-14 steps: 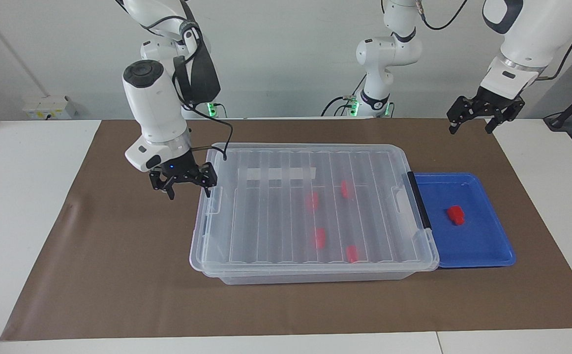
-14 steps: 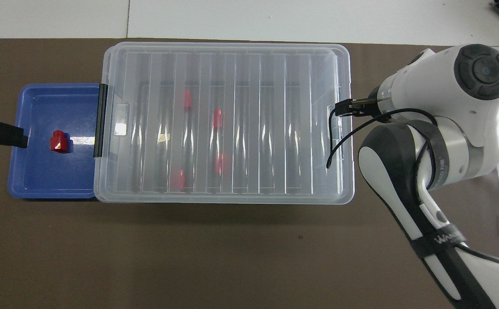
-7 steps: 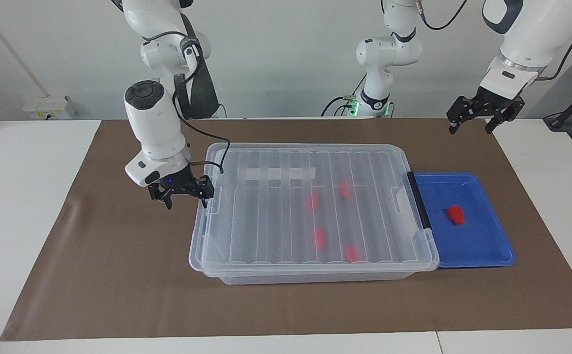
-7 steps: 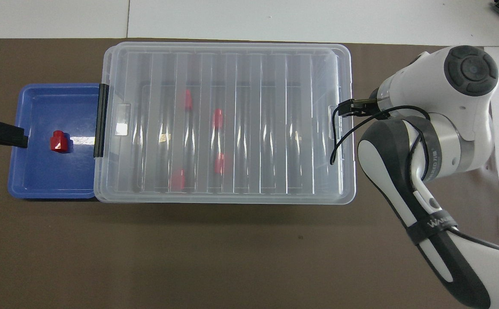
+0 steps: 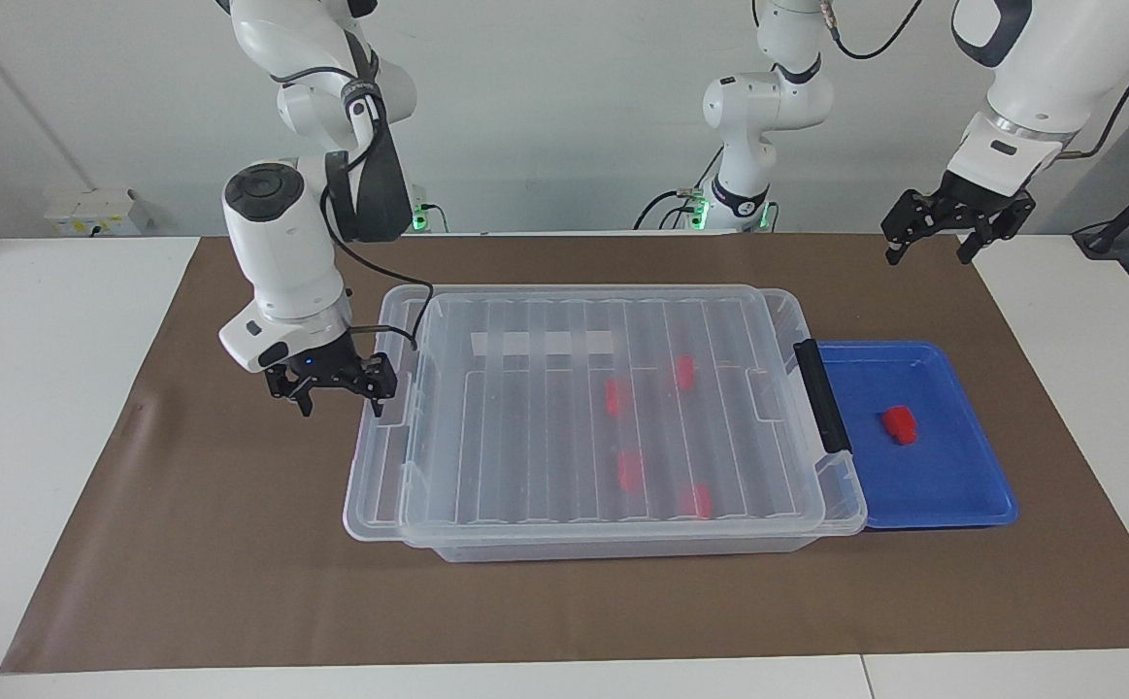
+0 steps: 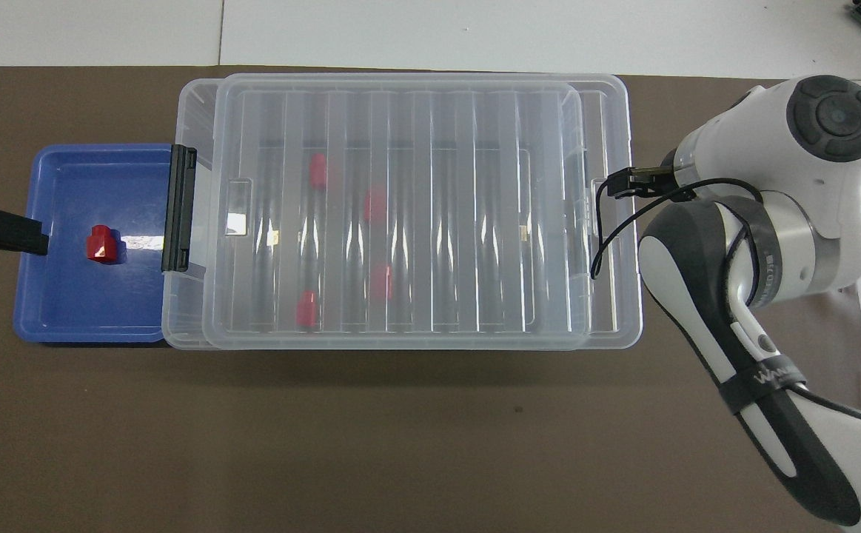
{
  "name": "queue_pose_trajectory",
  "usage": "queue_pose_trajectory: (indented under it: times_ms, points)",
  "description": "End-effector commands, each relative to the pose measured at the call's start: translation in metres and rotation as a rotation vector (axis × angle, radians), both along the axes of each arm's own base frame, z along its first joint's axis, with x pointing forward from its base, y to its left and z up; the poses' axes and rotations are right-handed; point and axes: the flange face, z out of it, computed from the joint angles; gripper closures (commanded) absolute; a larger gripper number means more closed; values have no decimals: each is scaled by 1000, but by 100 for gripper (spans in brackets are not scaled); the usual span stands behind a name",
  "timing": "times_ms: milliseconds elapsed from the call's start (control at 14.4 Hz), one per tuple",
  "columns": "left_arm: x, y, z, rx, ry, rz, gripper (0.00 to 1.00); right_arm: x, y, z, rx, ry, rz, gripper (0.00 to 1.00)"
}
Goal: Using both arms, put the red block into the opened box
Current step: 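Slide the lid away from the blue tray while the left gripper reaches the block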
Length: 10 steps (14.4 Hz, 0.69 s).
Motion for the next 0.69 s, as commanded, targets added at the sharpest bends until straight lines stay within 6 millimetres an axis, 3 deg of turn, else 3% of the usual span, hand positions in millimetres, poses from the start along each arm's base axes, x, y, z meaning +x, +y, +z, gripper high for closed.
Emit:
queue_pose_trajectory:
  times_ms: [0, 416, 486, 624]
  points:
    - [-4, -4, 0, 11, -15, 8, 0, 0, -30, 0, -32, 5, 19, 0]
    - [-1, -4, -1, 5, -30, 8, 0, 2, -70, -1, -40, 15, -28, 0]
    - [-2, -4, -14, 5, -36, 5, 0, 2, -78, -1, -40, 17, -41, 0]
    - [-21, 21, -68, 5, -101, 33, 0, 1, -93, -1, -46, 22, -39, 0]
